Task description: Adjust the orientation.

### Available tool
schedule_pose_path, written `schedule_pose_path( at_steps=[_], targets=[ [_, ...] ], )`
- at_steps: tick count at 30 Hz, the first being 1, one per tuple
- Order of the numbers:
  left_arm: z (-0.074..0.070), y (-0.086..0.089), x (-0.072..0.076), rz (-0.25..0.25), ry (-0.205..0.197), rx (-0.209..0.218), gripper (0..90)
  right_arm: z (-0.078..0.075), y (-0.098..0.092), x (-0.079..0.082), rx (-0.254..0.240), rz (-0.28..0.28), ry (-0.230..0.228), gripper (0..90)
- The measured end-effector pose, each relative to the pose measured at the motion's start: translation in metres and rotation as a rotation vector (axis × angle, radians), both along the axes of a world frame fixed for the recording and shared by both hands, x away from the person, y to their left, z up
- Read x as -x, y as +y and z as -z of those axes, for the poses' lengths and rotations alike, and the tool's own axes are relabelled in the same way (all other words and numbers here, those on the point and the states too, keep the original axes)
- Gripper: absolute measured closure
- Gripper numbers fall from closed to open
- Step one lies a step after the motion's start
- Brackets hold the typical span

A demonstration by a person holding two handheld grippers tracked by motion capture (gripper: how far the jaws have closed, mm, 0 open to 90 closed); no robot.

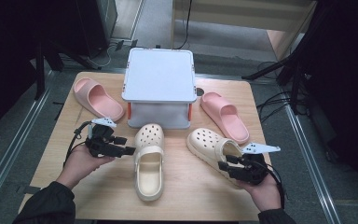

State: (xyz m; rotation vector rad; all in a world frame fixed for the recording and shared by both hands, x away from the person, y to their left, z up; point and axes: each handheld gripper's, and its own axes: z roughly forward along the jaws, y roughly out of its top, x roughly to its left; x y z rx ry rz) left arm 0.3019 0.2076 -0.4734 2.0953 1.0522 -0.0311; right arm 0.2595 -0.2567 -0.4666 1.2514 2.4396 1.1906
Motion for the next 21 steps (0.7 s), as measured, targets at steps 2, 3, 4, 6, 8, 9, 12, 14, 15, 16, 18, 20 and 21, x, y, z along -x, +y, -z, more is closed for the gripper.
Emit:
schedule_pose_path(
  at_steps=[2, 3, 4, 6, 8, 9, 12, 14, 15, 16, 18, 20, 21],
  targets=[
    [0.001, 0.000, 0.000, 0.001, 0.001, -0.005, 35.2, 0.003, 0.000, -0.003, 0.013, 0.000, 0.004, 55.2],
    [0.001, 0.000, 0.000, 0.002, 0.002, -0.004, 35.2, 0.006, 0.000, -0.006, 0.025, 0.002, 0.009, 55.2],
    [0.001, 0.000, 0.000, 0.003, 0.002, -0.003, 35.2, 0.008, 0.001, -0.008, 0.032, 0.002, 0.017, 55.2],
    [0.001, 0.000, 0.000, 0.004, 0.003, -0.005, 35.3, 0.012, 0.003, -0.012, 0.046, 0.000, 0.027, 56.6],
    [0.001, -0.001, 0.000, 0.004, 0.006, -0.009, 35.2, 0.017, 0.006, -0.016, 0.051, -0.004, 0.044, 61.6],
    [0.001, -0.001, 0.000, 0.004, 0.005, -0.008, 35.2, 0.019, 0.008, -0.019, 0.056, -0.010, 0.053, 66.6],
    [0.002, 0.000, 0.001, 0.002, 0.004, -0.010, 35.2, 0.022, 0.011, -0.022, 0.080, -0.003, 0.058, 73.3],
    [0.002, 0.001, 0.001, 0.005, 0.002, -0.014, 35.2, 0.022, 0.011, -0.024, 0.072, -0.004, 0.062, 75.7],
    [0.001, 0.002, 0.002, 0.002, 0.002, -0.013, 35.2, 0.020, 0.013, -0.024, 0.080, -0.006, 0.052, 76.7],
    [0.001, 0.003, 0.003, -0.001, 0.004, -0.008, 35.3, 0.018, 0.015, -0.023, 0.087, -0.004, 0.041, 77.6],
    [0.001, 0.004, 0.004, -0.005, 0.001, -0.012, 35.4, 0.013, 0.018, -0.024, 0.051, 0.010, 0.037, 78.1],
    [0.002, 0.005, 0.004, -0.005, 0.000, -0.014, 35.5, 0.005, 0.021, -0.023, 0.004, 0.052, 0.043, 78.2],
    [0.002, 0.005, 0.005, -0.011, 0.002, -0.011, 35.5, 0.003, 0.023, -0.023, -0.007, 0.061, 0.045, 78.2]
  ],
)
